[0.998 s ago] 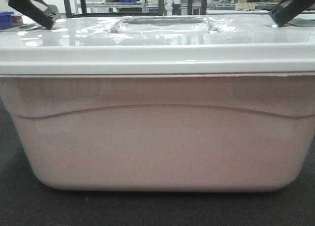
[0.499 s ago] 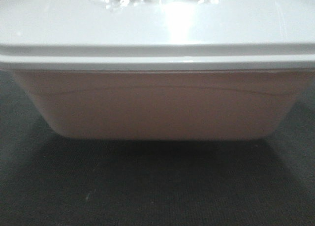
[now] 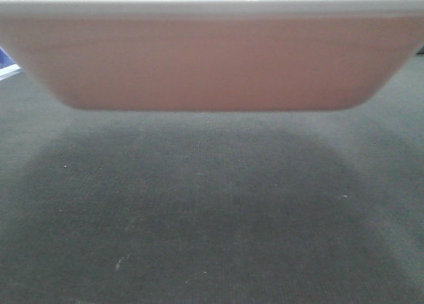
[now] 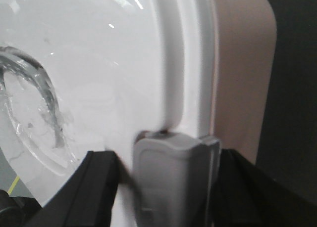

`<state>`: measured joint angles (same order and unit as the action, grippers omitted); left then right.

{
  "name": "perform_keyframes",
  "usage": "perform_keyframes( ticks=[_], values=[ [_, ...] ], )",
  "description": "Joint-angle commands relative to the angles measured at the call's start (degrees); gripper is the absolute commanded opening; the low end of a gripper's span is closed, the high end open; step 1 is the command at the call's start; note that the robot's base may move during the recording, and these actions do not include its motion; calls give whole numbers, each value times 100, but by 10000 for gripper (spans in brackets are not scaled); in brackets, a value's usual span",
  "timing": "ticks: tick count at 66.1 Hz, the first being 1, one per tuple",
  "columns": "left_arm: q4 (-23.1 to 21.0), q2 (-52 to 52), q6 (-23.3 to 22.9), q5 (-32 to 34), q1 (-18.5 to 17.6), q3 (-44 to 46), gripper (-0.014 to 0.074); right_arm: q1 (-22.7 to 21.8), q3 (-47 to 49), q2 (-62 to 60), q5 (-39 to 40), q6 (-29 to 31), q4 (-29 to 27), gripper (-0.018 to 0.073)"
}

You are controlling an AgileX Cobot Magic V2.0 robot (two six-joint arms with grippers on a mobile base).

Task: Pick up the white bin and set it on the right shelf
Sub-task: 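Lift the pink bin off the table with both grippers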

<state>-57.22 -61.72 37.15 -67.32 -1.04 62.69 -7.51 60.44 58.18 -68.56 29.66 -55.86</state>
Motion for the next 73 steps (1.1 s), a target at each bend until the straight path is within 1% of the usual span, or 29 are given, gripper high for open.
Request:
perform_keyframes(
  ticks=[1, 29, 61, 73],
  values=[
    [-952, 385, 81, -806, -88, 210, 274, 39, 211, -330, -680, 46, -1027, 438],
    [-952, 1018, 81, -662, -88, 210, 274, 39, 211, -938, -498, 46, -1038, 438],
    [-1001, 1018, 81, -307, -88, 210, 274, 39, 211, -976, -474, 46, -1045, 438],
    [-1183, 1018, 81, -293, -88, 210, 274, 39, 211, -976, -323, 46, -1045, 438]
  ],
)
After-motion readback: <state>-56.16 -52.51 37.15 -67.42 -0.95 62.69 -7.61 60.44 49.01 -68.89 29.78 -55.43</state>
